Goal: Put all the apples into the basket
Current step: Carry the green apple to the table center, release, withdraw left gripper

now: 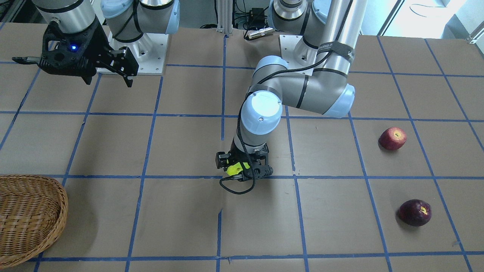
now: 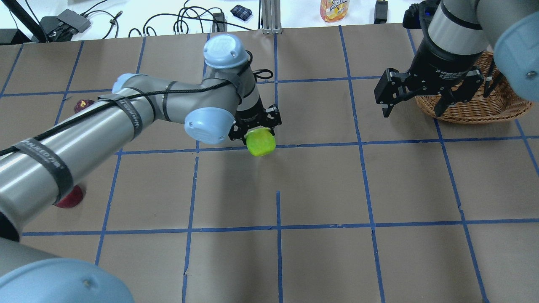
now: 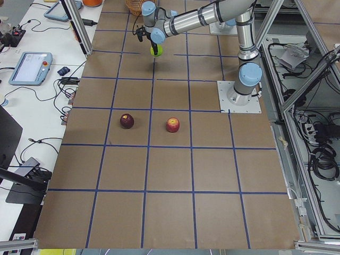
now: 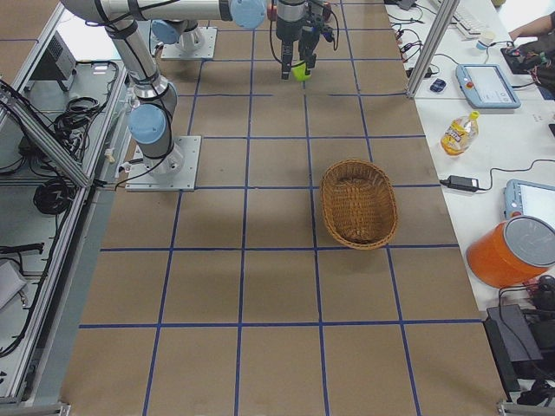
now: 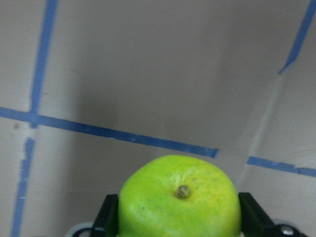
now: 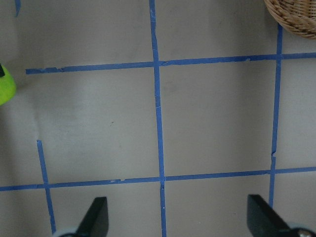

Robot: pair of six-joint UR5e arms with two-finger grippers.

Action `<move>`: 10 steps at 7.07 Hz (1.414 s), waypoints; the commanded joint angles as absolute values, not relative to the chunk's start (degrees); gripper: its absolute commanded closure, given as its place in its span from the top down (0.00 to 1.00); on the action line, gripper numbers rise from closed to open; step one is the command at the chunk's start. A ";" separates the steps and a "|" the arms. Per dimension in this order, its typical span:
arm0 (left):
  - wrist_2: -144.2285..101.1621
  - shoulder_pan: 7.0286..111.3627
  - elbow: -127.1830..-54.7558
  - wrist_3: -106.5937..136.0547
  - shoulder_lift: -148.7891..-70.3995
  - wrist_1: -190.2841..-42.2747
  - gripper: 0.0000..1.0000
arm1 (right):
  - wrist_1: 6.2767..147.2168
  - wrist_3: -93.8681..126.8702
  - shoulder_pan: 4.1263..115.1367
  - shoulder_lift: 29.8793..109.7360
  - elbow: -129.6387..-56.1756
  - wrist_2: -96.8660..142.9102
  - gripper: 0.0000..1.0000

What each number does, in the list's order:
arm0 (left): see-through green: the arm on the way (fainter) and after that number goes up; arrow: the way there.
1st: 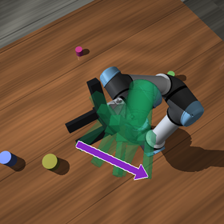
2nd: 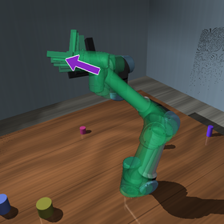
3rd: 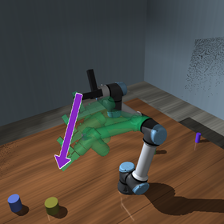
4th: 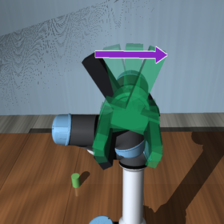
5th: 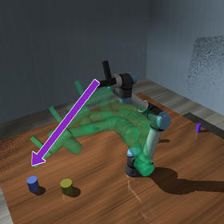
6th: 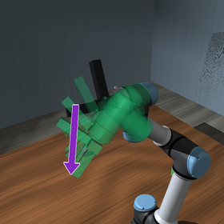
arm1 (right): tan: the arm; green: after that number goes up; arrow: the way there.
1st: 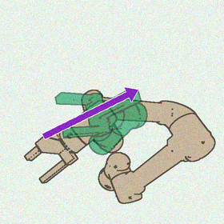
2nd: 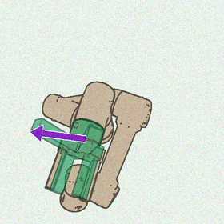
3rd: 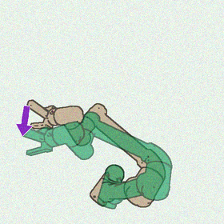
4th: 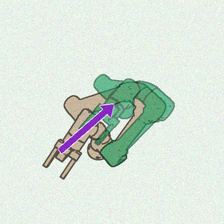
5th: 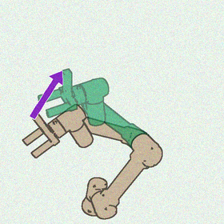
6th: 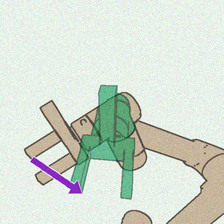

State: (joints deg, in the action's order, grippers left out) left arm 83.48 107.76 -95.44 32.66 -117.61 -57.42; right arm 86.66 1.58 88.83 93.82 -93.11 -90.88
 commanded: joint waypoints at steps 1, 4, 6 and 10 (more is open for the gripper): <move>83.76 110.48 -95.80 34.89 -120.41 -54.23 0.63 | 86.66 1.50 88.59 93.87 -93.43 -90.88 1.00; 83.67 108.21 -94.57 28.26 -116.22 -58.07 1.00 | 87.44 1.40 88.68 93.87 -95.79 -90.88 1.00; 83.85 101.20 -88.89 17.66 -109.54 -75.31 1.00 | 87.54 1.32 88.86 93.96 -95.80 -90.88 1.00; 96.91 80.98 -90.85 -12.00 -102.31 -88.15 1.00 | 88.67 1.49 89.12 93.60 -99.29 -89.48 1.00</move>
